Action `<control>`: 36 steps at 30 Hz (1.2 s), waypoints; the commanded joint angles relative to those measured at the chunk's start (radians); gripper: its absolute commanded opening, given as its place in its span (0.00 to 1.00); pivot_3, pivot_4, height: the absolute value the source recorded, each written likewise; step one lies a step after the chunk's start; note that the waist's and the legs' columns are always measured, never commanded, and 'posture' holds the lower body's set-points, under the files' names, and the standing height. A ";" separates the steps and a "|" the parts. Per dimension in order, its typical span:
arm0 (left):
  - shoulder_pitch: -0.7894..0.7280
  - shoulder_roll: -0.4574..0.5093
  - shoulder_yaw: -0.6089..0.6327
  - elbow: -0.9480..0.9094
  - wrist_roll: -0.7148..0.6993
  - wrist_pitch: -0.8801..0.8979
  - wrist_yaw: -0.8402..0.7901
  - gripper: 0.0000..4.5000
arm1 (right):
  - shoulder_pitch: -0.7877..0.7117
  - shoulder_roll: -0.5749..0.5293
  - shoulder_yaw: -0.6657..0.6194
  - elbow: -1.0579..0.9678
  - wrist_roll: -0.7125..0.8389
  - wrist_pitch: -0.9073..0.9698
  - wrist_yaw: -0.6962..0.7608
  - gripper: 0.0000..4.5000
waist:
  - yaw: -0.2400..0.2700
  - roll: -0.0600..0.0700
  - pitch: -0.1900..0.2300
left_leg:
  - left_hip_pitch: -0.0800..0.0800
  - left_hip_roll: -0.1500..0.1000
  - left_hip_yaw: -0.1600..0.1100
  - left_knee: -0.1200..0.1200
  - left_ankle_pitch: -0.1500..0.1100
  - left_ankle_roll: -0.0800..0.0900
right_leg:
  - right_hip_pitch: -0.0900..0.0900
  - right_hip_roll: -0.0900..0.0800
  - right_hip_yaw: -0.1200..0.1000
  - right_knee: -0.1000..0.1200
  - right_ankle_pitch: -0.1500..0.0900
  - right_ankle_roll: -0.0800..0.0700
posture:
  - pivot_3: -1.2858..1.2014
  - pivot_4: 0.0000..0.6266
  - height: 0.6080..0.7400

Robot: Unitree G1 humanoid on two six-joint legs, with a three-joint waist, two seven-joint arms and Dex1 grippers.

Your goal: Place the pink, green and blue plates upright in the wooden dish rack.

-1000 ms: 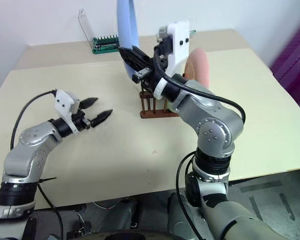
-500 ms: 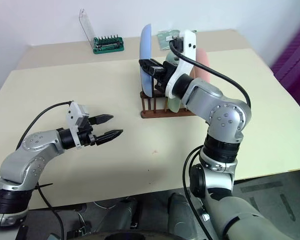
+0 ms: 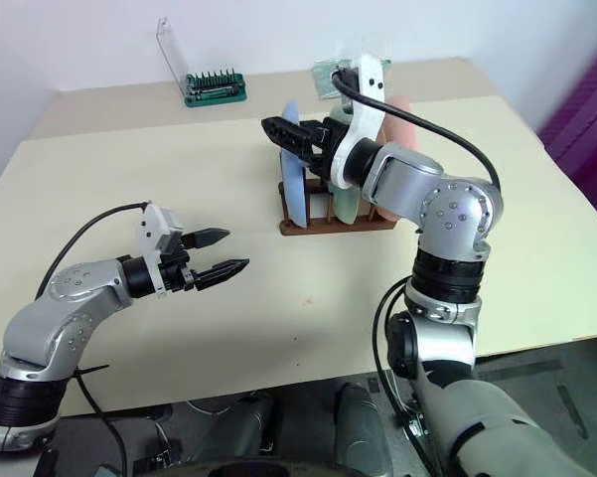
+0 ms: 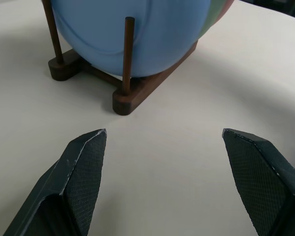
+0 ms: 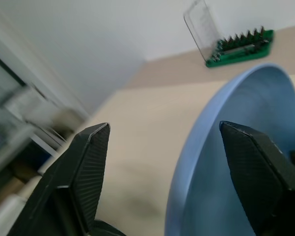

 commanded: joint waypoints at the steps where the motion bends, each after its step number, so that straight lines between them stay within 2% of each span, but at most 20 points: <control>1: -0.008 -0.003 -0.001 -0.042 -0.010 -0.003 0.003 0.86 | -0.025 -0.133 0.137 -0.141 -0.082 -0.062 0.095 0.74 | 0.002 0.000 0.000 | 0.000 0.000 0.000 0.000 0.000 0.000 | 0.000 0.000 0.000 0.000 0.000 0.000 | 0.52 0.24 1.00; 5: -0.016 -0.006 -0.005 -0.038 -0.011 -0.001 0.004 0.86 | 0.019 -0.341 0.254 -0.291 -0.201 -0.188 0.236 0.74 | 0.002 0.000 0.000 | 0.000 0.000 0.000 0.000 -0.001 0.001 | 0.000 0.000 0.000 -0.001 0.000 0.000 | 0.52 0.24 1.00; 7: -0.021 -0.009 -0.010 -0.028 -0.003 -0.009 0.004 0.86 | 0.077 -0.436 0.201 -0.359 -0.219 -0.275 0.316 0.74 | 0.006 0.000 0.000 | -0.001 0.000 0.000 0.000 -0.001 0.001 | 0.001 0.000 -0.001 -0.001 0.000 0.000 | 0.52 0.24 1.00; 10: -0.026 -0.008 -0.013 -0.011 0.007 -0.019 0.002 0.86 | 0.211 -0.539 0.020 -0.433 -0.160 -0.360 0.439 0.74 | 0.009 -0.001 0.000 | 0.000 0.000 0.001 0.001 -0.001 0.002 | 0.002 0.000 -0.001 -0.003 0.000 0.001 | 0.52 0.24 1.00; 12: -0.032 -0.009 -0.018 0.016 0.027 -0.042 0.001 0.86 | 0.382 -0.615 -0.227 -0.457 -0.080 -0.305 0.514 0.74 | 0.022 -0.001 0.000 | 0.000 0.000 0.002 0.001 -0.002 0.003 | 0.003 -0.001 -0.001 -0.003 0.000 0.001 | 0.52 0.24 1.00; 14: -0.039 -0.009 -0.024 0.046 0.047 -0.063 -0.002 0.86 | 0.527 -0.664 -0.395 -0.467 -0.030 -0.277 0.570 0.74 | 0.029 -0.001 0.000 | 0.001 0.000 0.002 0.002 -0.002 0.004 | 0.004 -0.001 -0.001 -0.004 0.000 0.001 | 0.52 0.24 1.00; 16: -0.045 -0.014 -0.033 0.078 0.072 -0.089 -0.001 0.86 | 0.714 -0.681 -0.522 -0.489 -0.038 -0.286 0.648 0.74 | 0.034 -0.001 0.000 | 0.001 0.000 0.002 0.002 -0.002 0.004 | 0.004 -0.001 -0.001 -0.004 0.000 0.001 | 0.52 0.24 1.00; 18: -0.053 -0.012 -0.034 0.127 0.096 -0.116 -0.009 0.86 | 0.868 -0.671 -0.572 -0.500 -0.062 -0.314 0.695 0.74 | 0.032 0.000 0.000 | 0.002 0.001 0.003 0.002 -0.002 0.004 | 0.005 -0.001 -0.001 -0.003 0.000 0.001 | 0.52 0.24 1.00; 20: -0.057 -0.012 -0.031 0.154 0.113 -0.139 -0.010 0.86 | 0.946 -0.656 -0.547 -0.469 -0.116 -0.384 0.697 0.74 | 0.022 0.001 -0.001 | 0.003 0.002 0.004 0.002 -0.003 0.006 | 0.006 0.000 0.000 -0.003 0.000 0.001 | 0.52 0.24 1.00; 22: -0.051 0.009 -0.013 0.194 0.126 -0.170 -0.033 0.86 | 0.981 -0.635 -0.445 -0.408 -0.217 -0.478 0.672 0.74 | 0.018 0.001 -0.001 | 0.005 0.002 0.007 0.002 -0.005 0.008 | 0.005 0.000 0.002 -0.002 0.000 0.001 | 0.52 0.24 1.00; 27: -0.004 0.045 0.001 0.192 0.155 -0.215 -0.051 0.86 | 1.026 -0.613 -0.324 -0.244 -0.374 -0.670 0.683 0.74 | 0.028 0.001 -0.001 | 0.005 0.003 0.008 0.002 -0.002 0.004 | 0.005 0.000 0.001 -0.003 0.000 0.001 | 0.52 0.24 1.00; 31: 0.025 0.049 0.019 0.168 0.142 -0.206 -0.043 0.86 | 1.015 -0.595 -0.281 -0.166 -0.409 -0.761 0.693 0.74 | 0.031 0.001 -0.001 | 0.004 0.002 0.007 0.002 -0.003 0.004 | 0.005 0.000 0.001 -0.003 0.000 0.001 | 0.52 0.24 1.00; 36: 0.053 0.049 0.015 0.142 0.144 -0.194 -0.036 0.86 | 1.004 -0.565 -0.237 -0.163 -0.444 -0.814 0.658 0.74 | 0.028 0.001 -0.001 | 0.004 0.003 0.007 0.002 -0.003 0.004 | 0.005 0.000 0.001 -0.003 0.000 0.001 | 0.52 0.24 1.00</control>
